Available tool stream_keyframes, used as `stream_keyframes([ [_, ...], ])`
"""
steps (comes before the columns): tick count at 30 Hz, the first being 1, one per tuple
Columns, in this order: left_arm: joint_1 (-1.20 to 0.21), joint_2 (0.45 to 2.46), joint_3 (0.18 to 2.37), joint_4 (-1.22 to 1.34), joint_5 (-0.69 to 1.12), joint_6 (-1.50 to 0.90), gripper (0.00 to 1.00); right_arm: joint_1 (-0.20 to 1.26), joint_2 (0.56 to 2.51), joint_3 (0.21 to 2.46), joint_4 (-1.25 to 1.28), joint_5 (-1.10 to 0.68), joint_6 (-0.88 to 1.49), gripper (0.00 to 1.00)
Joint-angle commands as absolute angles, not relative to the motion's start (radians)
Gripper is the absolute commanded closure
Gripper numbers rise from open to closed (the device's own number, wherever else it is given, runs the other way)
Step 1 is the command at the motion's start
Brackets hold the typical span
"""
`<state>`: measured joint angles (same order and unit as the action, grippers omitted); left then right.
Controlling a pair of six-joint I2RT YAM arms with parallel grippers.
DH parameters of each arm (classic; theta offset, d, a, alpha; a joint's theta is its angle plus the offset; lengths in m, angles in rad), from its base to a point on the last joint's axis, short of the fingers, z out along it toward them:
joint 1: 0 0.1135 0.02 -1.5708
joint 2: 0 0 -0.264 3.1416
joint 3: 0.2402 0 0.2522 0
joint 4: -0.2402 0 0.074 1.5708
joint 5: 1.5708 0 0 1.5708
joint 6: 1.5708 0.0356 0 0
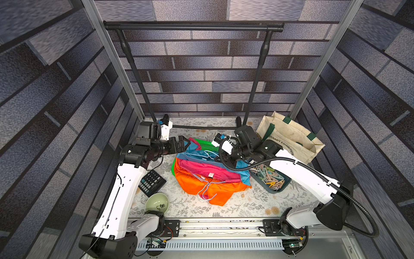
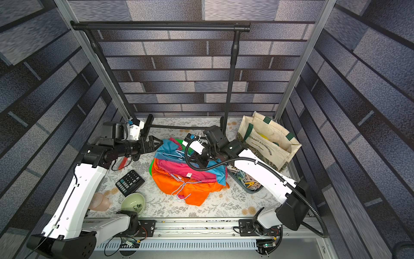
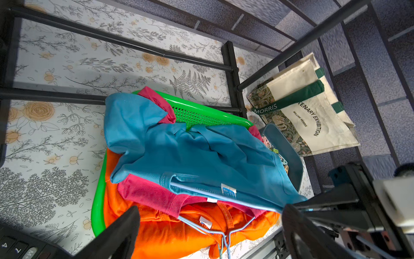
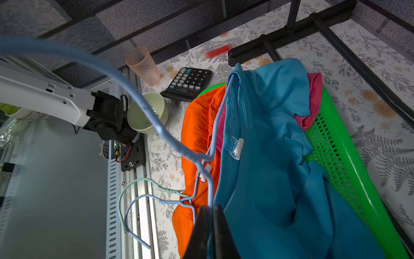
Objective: Use clothespins to secure the t-shirt on both sides of the hanger
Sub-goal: Pick up the hanger from the basket.
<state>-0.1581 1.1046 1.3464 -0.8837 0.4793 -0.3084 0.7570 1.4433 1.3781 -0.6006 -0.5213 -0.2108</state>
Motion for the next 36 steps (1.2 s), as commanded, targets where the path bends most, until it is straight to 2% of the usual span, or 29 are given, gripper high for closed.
stream_keyframes([
  [1,-0.202,1.073,1.345,-0.916,0.515,-0.255,0.02,0.720,1.474,1.426,-0.565,-0.706,-0.148,1.00],
  [5,-0.291,1.088,1.369,-0.932,0.520,-0.228,0.22,0.694,1.491,1.433,-0.570,-0.747,-0.140,1.00],
  [7,-0.326,1.096,1.387,-0.939,0.511,-0.219,0.26,0.675,1.495,1.434,-0.566,-0.774,-0.129,1.00],
  [9,-0.346,1.099,1.395,-0.938,0.502,-0.214,0.24,0.652,1.499,1.437,-0.562,-0.812,-0.114,1.00],
  [11,-0.355,1.097,1.394,-0.928,0.488,-0.212,0.03,0.635,1.501,1.437,-0.550,-0.829,-0.094,1.00],
  [12,-0.359,1.096,1.391,-0.921,0.469,-0.214,0.00,0.630,1.501,1.437,-0.547,-0.825,-0.086,1.00],
  [22,-0.363,1.017,1.345,-0.790,0.420,-0.266,0.00,0.598,1.445,1.430,-0.488,-0.710,0.009,1.00],
  [31,-0.364,1.072,1.438,-0.808,0.429,-0.256,0.00,0.597,1.344,1.616,-0.574,-0.405,0.033,1.00],
  [36,-0.368,1.080,1.511,-0.805,0.423,-0.245,0.00,0.597,1.321,1.701,-0.601,-0.433,0.058,1.00],
])
